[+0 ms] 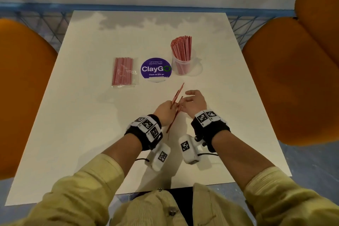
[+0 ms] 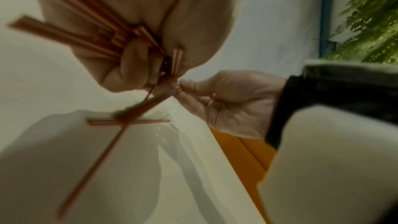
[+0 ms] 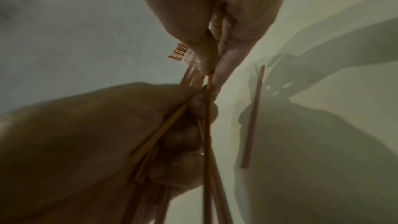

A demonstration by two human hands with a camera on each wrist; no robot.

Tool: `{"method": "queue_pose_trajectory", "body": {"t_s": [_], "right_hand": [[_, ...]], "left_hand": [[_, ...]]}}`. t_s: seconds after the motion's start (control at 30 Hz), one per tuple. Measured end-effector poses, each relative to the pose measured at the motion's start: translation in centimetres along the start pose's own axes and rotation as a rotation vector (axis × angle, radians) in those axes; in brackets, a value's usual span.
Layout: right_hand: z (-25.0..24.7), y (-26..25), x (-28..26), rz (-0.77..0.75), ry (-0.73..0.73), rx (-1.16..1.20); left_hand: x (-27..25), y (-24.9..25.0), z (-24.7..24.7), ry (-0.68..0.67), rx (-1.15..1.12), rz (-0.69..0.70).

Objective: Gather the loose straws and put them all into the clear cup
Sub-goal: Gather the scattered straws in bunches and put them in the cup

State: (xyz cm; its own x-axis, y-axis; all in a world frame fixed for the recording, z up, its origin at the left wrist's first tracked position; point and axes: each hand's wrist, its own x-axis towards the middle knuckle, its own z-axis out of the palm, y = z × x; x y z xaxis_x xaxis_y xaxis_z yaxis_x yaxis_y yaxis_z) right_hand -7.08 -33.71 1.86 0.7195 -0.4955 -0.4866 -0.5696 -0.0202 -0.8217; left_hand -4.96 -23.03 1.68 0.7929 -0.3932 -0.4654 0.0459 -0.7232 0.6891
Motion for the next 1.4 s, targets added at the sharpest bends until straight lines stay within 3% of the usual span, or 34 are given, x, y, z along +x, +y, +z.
{"method": "queue_pose_trajectory", "body": {"t_s": [0.17, 0.4, 0.47, 0.57, 0.6, 0.77, 0.87, 1.07, 1.17, 1.27, 1.4], "right_hand": [[0.9, -0.7, 0.0, -0.017, 0.009, -0.053], [0.9, -1.5, 0.1, -0.038, -0.120, 0.065], [0.7, -1.1, 0.4, -0.130, -0.088, -0.225], [0.2, 0.0, 0.1, -0.363, -0.195, -1.038], [0.2, 0.4, -0.1, -0.431, -0.247, -1.205], [0.1, 1.0, -0.3, -0.497, -0.276, -1.380], [0.3, 1.4, -0.4, -0.507, -0.301, -1.465], [0.6, 2.3, -0.8, -0.476, -0.281, -1.399], [0.6, 1.5, -1.2, -0.363, -0.225, -1.038], [1.2, -0.9, -1.9, -0.364, -0.212, -0.597], [2.7, -3.4, -3.1, -0.452, -0.277, -0.481]], "left_hand": [[-0.8, -0.8, 0.2, 0.015, 0.059, 0.036], [-0.6, -1.4, -1.6, 0.013, -0.030, 0.090], [-0.5, -1.8, -2.2, 0.089, -0.122, 0.069], [-0.2, -2.3, -2.8, 0.162, -0.256, 0.044], [-0.2, -2.5, -3.0, 0.168, -0.294, 0.044], [-0.5, -2.4, -2.9, 0.202, -0.730, -0.028], [-0.6, -2.3, -2.8, 0.191, -0.774, -0.033], [-0.2, -2.7, -2.5, 0.234, -0.756, -0.028], [-0.3, -2.8, -2.3, 0.228, -0.682, -0.011], [-0.5, -2.4, -2.0, 0.198, -0.615, -0.006], [-0.7, -1.0, -2.3, 0.213, -0.728, -0.031]]}}
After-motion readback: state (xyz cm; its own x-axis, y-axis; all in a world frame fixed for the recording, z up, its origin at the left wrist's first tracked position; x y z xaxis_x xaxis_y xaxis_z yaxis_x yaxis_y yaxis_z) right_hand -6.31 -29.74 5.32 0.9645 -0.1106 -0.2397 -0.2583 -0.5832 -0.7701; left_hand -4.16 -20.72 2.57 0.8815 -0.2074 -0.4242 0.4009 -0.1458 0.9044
